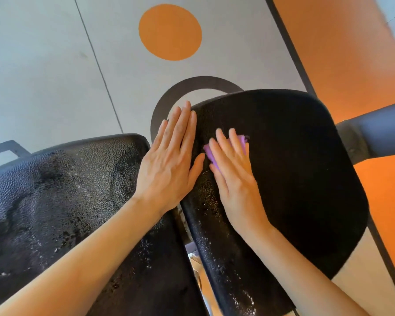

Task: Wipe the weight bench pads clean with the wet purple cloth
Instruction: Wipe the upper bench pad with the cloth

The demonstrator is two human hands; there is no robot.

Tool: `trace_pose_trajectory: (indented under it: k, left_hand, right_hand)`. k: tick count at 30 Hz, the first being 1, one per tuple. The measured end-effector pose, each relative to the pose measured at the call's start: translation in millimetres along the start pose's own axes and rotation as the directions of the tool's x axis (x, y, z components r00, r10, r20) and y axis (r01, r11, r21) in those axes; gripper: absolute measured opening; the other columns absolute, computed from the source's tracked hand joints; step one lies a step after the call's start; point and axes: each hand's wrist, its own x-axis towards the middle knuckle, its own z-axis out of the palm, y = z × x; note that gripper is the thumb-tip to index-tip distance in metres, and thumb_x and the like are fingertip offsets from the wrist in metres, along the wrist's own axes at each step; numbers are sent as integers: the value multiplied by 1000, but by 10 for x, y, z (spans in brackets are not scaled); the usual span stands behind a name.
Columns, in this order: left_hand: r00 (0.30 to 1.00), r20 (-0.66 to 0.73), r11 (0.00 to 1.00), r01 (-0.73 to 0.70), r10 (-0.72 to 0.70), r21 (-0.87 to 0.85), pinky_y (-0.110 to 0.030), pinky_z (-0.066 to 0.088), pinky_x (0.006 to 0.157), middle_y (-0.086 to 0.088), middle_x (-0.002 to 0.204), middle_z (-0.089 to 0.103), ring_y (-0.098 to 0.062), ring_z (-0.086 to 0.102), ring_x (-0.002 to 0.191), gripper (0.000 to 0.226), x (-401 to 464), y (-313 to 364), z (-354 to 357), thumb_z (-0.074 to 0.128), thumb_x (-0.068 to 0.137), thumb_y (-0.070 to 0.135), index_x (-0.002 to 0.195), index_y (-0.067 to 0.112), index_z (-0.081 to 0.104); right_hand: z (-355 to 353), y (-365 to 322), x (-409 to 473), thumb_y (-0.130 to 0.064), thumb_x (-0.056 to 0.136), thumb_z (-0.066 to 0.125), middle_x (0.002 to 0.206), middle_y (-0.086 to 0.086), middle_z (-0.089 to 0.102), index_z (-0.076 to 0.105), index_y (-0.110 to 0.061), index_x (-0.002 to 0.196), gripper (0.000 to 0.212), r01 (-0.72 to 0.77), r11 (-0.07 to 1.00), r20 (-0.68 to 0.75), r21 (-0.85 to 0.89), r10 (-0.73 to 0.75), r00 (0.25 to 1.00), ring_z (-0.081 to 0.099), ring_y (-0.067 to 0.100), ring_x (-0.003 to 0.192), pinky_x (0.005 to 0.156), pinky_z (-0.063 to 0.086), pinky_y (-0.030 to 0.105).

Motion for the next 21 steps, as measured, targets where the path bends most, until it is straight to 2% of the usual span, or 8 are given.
trace_pose_trajectory:
  k: [4, 9, 11, 12, 14, 17, 18, 21]
  left_hand:
    - [1000, 24, 999, 2, -1, -38, -40, 13, 126, -14, 166, 5, -24, 4, 154, 69, -21, -16, -91, 32, 103, 42, 156, 3, 12]
    - [995, 45, 996, 82, -84, 42, -41, 5, 126, -13, 166, 2, -26, -1, 154, 65, -325, -294, -282, 28, 104, 37, 157, 4, 9]
    - [990, 57, 989, 127, -131, 82, -43, 6, 126, -14, 166, 4, -27, 1, 154, 64, -442, -372, -303, 27, 104, 36, 156, 2, 11]
    - [988, 56, 985, 139, -146, 102, -44, 7, 126, -15, 165, 7, -28, 3, 154, 64, -471, -383, -297, 27, 103, 35, 156, 1, 13]
    - [986, 39, 980, 153, -159, 125, -43, 8, 126, -17, 164, 11, -29, 7, 154, 63, -471, -366, -272, 28, 103, 34, 155, 0, 18]
    - [984, 35, 978, 168, -173, 127, -41, 6, 126, -16, 164, 12, -28, 8, 154, 63, -458, -360, -261, 28, 103, 33, 155, 0, 18]
    - [984, 38, 978, 167, -173, 123, -41, 7, 126, -16, 165, 12, -28, 7, 154, 63, -458, -367, -260, 27, 103, 34, 155, 1, 17]
    - [985, 45, 981, 161, -167, 111, -43, 9, 126, -16, 165, 12, -28, 7, 154, 63, -466, -371, -263, 27, 103, 35, 155, 1, 16]
  right_hand:
    - [25, 44, 504, -15, 101, 42, 151, 14, 40, 47, -4, 139, 40, 20, 999, -15, 29, -20, 1000, 24, 29, 147, 122, 11, 43]
    - [-14, 175, 943, -25, 100, 49, 155, 9, 36, 54, -12, 135, 37, -180, 978, -162, 103, 195, 967, 16, 31, 149, 120, 7, 51]
    - [42, 63, 883, -21, 99, 51, 148, 9, 46, 59, -9, 128, 32, -225, 960, -229, 168, 260, 938, 21, 32, 148, 121, 16, 54]
    - [98, -59, 881, -18, 99, 51, 142, 9, 52, 61, -7, 124, 29, -207, 965, -252, 163, 244, 937, 25, 31, 146, 120, 19, 53]
    - [204, -234, 902, -18, 99, 48, 129, 8, 61, 64, -5, 116, 26, -81, 992, -202, 92, 98, 974, 35, 29, 142, 122, 16, 48]
    - [21, -23, 963, -20, 99, 48, 126, 6, 62, 64, -7, 118, 28, 151, 988, 49, 18, -152, 987, 43, 24, 136, 121, 19, 40]
    - [-102, 150, 1000, -19, 99, 48, 129, 6, 62, 63, -8, 121, 29, 132, 991, 68, 10, -133, 989, 43, 23, 136, 121, 21, 38]
    - [-259, 343, 1000, -16, 99, 49, 132, 7, 60, 64, -9, 122, 29, -187, 979, -137, 83, 197, 971, 40, 23, 139, 119, 26, 36]
